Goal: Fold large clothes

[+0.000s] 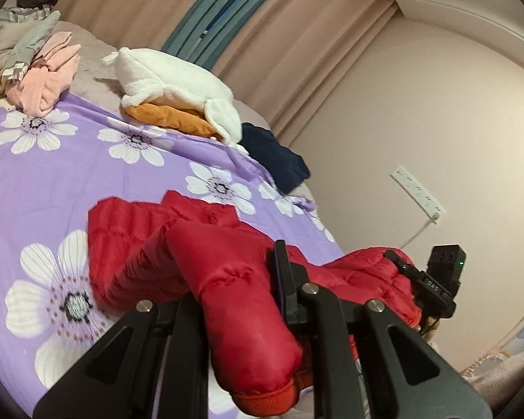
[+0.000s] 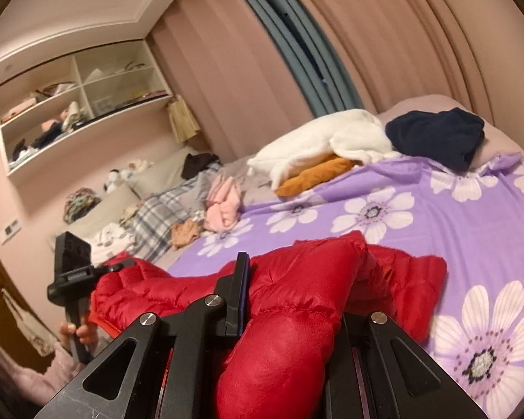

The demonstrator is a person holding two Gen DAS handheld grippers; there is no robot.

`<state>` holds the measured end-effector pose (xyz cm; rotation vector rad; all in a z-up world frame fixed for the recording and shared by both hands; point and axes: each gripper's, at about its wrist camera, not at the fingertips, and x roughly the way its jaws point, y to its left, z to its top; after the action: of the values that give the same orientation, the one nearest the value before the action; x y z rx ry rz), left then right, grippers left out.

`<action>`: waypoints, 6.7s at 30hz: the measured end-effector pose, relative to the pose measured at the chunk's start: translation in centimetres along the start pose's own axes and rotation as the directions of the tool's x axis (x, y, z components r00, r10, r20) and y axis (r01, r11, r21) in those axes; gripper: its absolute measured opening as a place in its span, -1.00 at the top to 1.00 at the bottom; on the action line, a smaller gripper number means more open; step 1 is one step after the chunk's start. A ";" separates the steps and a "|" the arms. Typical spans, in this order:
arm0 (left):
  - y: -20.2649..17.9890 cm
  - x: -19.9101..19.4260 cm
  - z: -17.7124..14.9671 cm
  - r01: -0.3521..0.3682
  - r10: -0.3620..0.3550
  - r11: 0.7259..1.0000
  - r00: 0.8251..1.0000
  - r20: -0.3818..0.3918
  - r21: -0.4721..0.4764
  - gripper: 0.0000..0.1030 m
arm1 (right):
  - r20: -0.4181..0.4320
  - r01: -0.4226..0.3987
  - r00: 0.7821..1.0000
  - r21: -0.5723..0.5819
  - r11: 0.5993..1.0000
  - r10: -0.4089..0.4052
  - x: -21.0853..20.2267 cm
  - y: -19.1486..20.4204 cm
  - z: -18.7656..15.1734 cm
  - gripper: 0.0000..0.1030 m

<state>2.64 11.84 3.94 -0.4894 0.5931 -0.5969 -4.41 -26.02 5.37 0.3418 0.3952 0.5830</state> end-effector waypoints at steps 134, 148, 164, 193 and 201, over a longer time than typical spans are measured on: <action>19.2 10.8 -7.2 -0.160 0.069 0.774 0.983 -0.170 -0.613 -0.76 | -0.264 0.234 0.938 0.011 0.972 -0.223 16.2 -1.4 -4.5 -0.16; 16.7 12.3 -4.8 -0.316 0.260 0.821 0.948 -0.182 -0.475 0.00 | -0.364 0.260 0.897 -0.028 0.965 -0.252 22.2 -2.1 -8.0 0.62; -3.2 16.8 -1.7 -0.261 0.289 0.935 0.954 -0.087 0.238 0.14 | -0.361 0.158 0.931 0.262 0.952 -0.055 20.8 -6.1 -8.3 0.73; -11.7 27.9 -9.0 -0.071 0.284 0.840 0.903 -0.324 0.538 -0.50 | -0.069 0.037 0.997 0.740 0.672 0.021 0.9 -17.8 -12.0 -0.03; -12.3 27.6 -9.4 -0.029 0.254 0.849 0.898 -0.360 0.527 -0.58 | -0.036 -0.081 0.990 0.661 0.746 0.139 2.9 -15.0 -5.5 -0.45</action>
<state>10.65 -17.16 -5.92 0.2009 0.8375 -0.6894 2.26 -34.92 -6.42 1.0370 0.6655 0.5590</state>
